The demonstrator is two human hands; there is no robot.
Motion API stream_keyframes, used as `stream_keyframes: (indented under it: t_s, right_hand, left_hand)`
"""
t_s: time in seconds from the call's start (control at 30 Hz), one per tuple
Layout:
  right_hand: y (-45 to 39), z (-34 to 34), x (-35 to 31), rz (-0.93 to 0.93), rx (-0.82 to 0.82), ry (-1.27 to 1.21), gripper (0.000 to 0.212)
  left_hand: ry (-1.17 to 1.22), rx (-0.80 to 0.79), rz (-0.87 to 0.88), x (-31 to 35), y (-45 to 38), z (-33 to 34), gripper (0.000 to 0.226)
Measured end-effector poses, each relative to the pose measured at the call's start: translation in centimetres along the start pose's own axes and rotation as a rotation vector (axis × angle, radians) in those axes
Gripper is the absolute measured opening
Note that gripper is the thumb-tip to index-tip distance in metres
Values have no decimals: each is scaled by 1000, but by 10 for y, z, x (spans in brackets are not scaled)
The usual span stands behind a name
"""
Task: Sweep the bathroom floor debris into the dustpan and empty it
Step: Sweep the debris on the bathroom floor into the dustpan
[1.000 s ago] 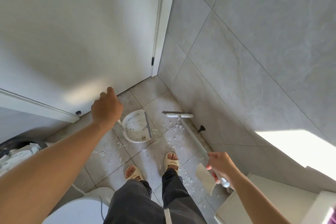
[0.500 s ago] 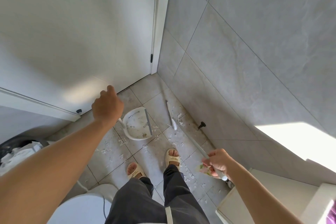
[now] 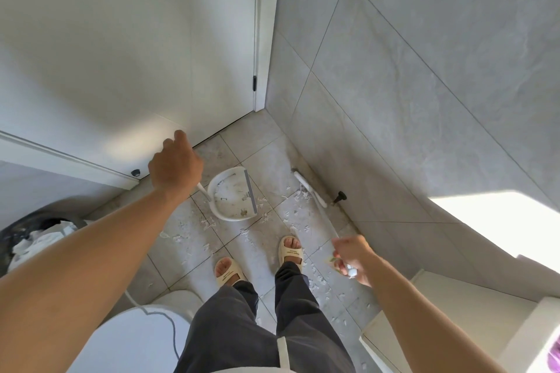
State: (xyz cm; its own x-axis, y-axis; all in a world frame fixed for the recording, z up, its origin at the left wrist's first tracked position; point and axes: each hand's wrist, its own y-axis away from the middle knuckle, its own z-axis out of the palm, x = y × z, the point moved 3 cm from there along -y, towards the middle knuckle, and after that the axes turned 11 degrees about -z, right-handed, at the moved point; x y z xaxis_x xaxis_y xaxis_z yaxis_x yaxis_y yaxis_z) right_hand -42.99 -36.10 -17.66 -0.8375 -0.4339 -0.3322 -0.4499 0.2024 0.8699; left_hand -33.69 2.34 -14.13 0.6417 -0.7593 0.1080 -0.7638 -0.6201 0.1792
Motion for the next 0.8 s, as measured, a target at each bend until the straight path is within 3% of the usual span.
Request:
stream_keyframes:
  t_s: [0.17,0.4,0.53,0.67,0.8]
  right_hand:
    - [12,22,19,73,-84,-84,13]
    - [19,-51,26,22,-125,-349,20]
    - [11,-22,16,-28,-38,-106,9]
    - [-3,36,8,-54,-125,111,27]
    - [9,38,0,15,-204,0,15]
  left_hand:
    - [7,-9,2,4,3,0,13]
    - [13,-6,-2,3,5,2,12]
    - [10,8,-4,2,6,2,12]
    - [6,9,-2,2,7,3,13]
    - [13,0,-1,-1,8,2,12]
